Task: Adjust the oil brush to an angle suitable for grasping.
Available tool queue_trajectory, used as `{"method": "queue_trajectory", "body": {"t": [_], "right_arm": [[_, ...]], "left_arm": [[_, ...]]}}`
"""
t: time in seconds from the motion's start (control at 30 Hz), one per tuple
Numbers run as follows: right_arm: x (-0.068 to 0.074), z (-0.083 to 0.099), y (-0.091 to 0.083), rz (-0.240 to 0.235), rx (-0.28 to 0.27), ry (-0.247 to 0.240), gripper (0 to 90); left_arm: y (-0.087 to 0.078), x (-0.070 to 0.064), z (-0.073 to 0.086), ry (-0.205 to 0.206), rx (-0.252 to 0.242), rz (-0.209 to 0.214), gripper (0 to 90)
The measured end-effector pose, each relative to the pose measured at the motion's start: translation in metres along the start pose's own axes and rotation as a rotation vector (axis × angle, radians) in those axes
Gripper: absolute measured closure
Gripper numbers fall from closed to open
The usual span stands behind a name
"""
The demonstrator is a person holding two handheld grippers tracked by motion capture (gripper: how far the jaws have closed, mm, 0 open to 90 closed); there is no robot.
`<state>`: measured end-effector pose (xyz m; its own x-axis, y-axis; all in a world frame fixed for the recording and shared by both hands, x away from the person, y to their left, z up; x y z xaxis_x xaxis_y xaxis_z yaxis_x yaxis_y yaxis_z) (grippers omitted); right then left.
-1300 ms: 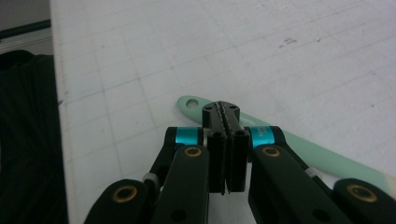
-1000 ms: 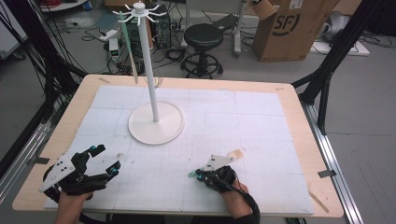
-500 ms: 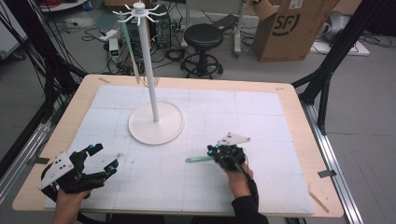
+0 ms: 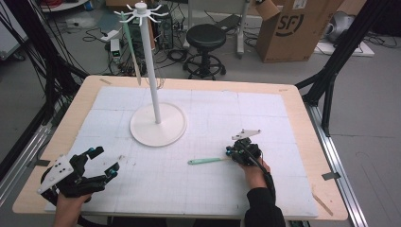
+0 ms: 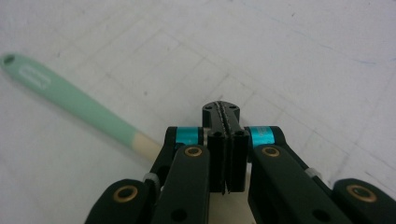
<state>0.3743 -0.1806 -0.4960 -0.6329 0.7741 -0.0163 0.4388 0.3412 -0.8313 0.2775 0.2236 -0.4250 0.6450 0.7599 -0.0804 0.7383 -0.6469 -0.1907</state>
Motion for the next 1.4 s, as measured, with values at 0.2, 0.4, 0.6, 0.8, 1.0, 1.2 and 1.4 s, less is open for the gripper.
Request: {"method": "queue_trajectory", "body": {"t": [0.2, 0.4, 0.6, 0.8, 1.0, 1.2, 1.4], "right_arm": [[0.003, 0.011, -0.012, -0.018, 0.116, -0.128, 90.0], [0.009, 0.026, -0.023, -0.064, 0.148, -0.156, 90.0], [0.016, 0.044, -0.034, -0.093, 0.112, -0.157, 90.0], [0.029, 0.059, -0.044, -0.116, 0.097, -0.165, 90.0], [0.042, 0.058, -0.052, -0.129, -0.019, -0.155, 90.0], [0.079, 0.033, -0.035, -0.195, -0.094, -0.217, 90.0], [0.092, 0.014, -0.011, -0.130, -0.021, -0.270, 90.0]], "left_arm": [[0.001, -0.001, 0.001, -0.008, -0.002, -0.002, 17.7], [0.003, -0.003, 0.003, -0.006, 0.005, 0.002, 17.7], [0.006, -0.006, 0.003, -0.005, 0.007, 0.007, 17.7], [0.006, -0.007, 0.003, -0.003, 0.007, 0.007, 17.7], [0.008, -0.008, 0.003, -0.005, 0.006, 0.006, 17.7], [0.010, -0.010, 0.003, -0.003, 0.006, 0.012, 17.7], [0.008, -0.008, 0.003, -0.004, 0.004, 0.011, 17.7]]}}
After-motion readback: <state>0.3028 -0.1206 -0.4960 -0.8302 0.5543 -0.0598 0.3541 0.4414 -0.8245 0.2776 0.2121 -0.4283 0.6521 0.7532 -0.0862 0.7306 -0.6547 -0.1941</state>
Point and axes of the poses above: each handheld gripper's, and its own axes: y roughly forward along the jaws, z roughly out of its underside, x roughly to its left, the point moved 8 cm from there along y, roughly forward along the jaws, and after that the axes turned 8 degrees about x, right-handed, at the moved point
